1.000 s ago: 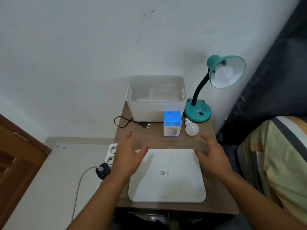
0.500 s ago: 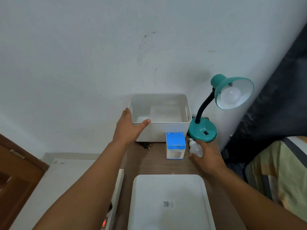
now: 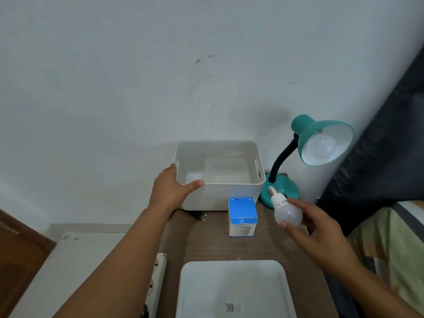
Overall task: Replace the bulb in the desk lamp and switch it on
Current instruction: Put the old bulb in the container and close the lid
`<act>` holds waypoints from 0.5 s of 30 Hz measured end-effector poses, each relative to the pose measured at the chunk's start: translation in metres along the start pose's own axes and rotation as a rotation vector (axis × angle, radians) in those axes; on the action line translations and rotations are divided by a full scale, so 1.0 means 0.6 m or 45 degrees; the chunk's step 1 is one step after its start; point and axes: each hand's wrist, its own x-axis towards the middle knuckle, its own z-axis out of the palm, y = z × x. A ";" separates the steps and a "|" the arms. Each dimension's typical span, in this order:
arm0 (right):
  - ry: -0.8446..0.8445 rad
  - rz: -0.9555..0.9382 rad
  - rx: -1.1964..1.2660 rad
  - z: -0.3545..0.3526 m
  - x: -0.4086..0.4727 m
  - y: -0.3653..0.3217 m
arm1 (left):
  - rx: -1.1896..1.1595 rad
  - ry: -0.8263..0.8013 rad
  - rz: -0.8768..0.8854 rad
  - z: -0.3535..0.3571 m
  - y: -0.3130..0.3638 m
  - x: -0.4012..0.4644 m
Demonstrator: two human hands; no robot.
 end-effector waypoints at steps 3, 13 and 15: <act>0.024 -0.091 0.020 -0.009 0.032 -0.040 | -0.026 -0.044 -0.041 -0.002 -0.002 -0.001; -0.097 -0.155 -0.367 0.075 0.223 -0.098 | -0.030 -0.096 -0.070 -0.008 0.000 0.002; -0.127 -0.107 -0.588 0.084 0.246 -0.104 | -0.037 -0.092 -0.078 -0.006 -0.002 0.003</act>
